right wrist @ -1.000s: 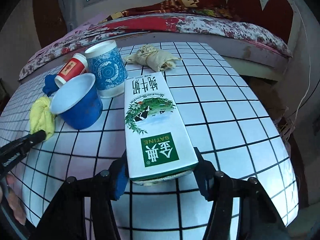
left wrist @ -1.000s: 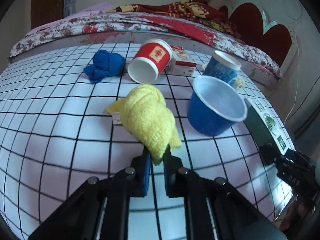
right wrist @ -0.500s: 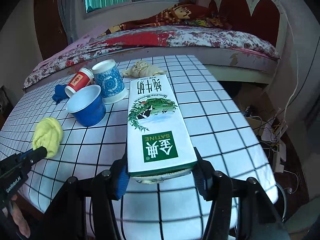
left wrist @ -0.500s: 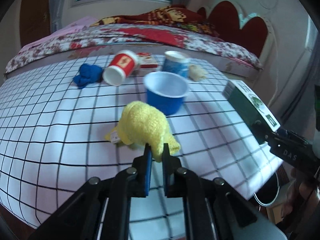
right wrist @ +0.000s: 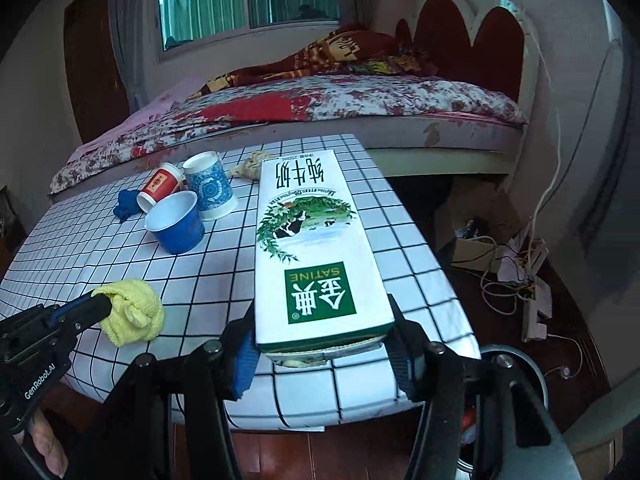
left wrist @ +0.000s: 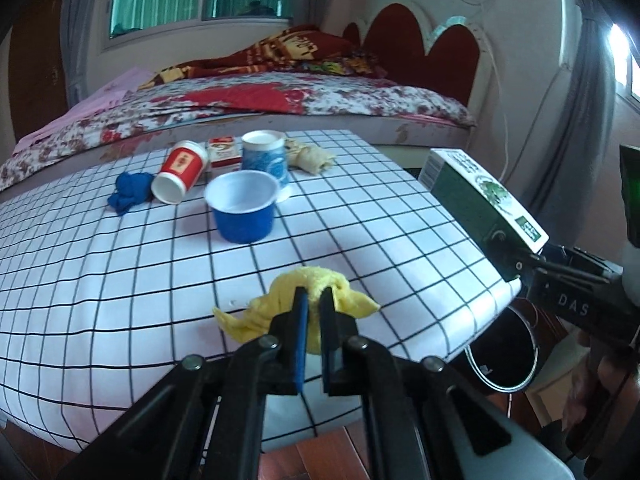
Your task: Collect trash
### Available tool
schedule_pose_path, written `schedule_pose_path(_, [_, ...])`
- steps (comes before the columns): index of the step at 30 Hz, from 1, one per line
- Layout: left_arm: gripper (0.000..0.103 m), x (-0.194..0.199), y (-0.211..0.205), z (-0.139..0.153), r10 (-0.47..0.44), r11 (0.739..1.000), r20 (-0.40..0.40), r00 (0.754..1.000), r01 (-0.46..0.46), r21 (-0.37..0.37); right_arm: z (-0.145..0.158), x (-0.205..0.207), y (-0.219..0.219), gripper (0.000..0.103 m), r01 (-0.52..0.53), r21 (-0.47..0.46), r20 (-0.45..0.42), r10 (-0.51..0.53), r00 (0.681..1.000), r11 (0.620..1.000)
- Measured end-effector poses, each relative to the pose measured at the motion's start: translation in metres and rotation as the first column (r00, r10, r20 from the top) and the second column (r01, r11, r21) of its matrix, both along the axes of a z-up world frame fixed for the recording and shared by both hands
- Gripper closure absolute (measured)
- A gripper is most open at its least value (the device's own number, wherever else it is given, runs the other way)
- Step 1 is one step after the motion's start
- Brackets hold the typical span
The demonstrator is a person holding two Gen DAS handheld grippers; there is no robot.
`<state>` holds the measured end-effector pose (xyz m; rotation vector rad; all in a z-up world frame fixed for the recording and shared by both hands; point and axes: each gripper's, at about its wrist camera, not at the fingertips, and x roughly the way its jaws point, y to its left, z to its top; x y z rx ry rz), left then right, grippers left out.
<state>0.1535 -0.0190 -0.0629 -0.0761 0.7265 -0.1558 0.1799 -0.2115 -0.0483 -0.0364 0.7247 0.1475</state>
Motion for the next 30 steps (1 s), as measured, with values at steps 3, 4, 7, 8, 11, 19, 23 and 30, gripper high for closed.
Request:
schedule_pose_path(3, [0.098,-0.001,-0.003,-0.004,-0.012,1.000,-0.012,1.000,0.012,-0.029,0.000,-0.007,-0.010,0.046,0.017,-0.001,0.001,-0.017,1.000,1.000])
schedule_pose_path(4, [0.098,0.000,-0.004,-0.004,-0.018,0.999,-0.010,1.000,0.018,-0.039,0.000,-0.008,-0.014,0.046,0.024,-0.004,0.002,-0.024,1.000,1.000])
schedule_pose_path(7, [0.098,0.005,-0.009,-0.010,-0.030,0.999,-0.021,0.999,0.030,-0.041,-0.003,-0.011,-0.024,0.046,0.038,-0.003,-0.011,-0.038,0.999,0.999])
schedule_pose_path(8, [0.098,0.006,-0.009,-0.011,-0.030,0.999,-0.024,0.999,0.029,-0.045,-0.004,-0.012,-0.027,0.046,0.043,-0.008,-0.014,-0.043,0.999,0.999])
schedule_pose_path(11, [0.098,0.014,-0.011,-0.018,-0.033,0.998,-0.046,0.998,0.030,-0.049,-0.009,-0.014,-0.037,0.046,0.053,-0.010,-0.028,-0.053,0.998,0.999])
schedule_pose_path(19, [0.045,0.031,-0.030,-0.022,-0.009,0.999,-0.020,1.000,0.010,0.053,-0.024,-0.009,-0.050,0.046,0.070,-0.007,-0.066,-0.070,0.995,0.998])
schedule_pose_path(23, [0.038,0.044,-0.028,-0.028,0.027,0.996,-0.031,0.999,-0.024,0.084,-0.027,-0.003,-0.049,0.046,0.069,-0.007,-0.076,-0.069,0.995,0.998])
schedule_pose_path(30, [0.062,0.064,0.015,-0.050,0.114,0.991,-0.119,0.986,-0.104,0.084,-0.028,0.001,-0.047,0.046,0.073,-0.011,-0.080,-0.073,0.994,0.997])
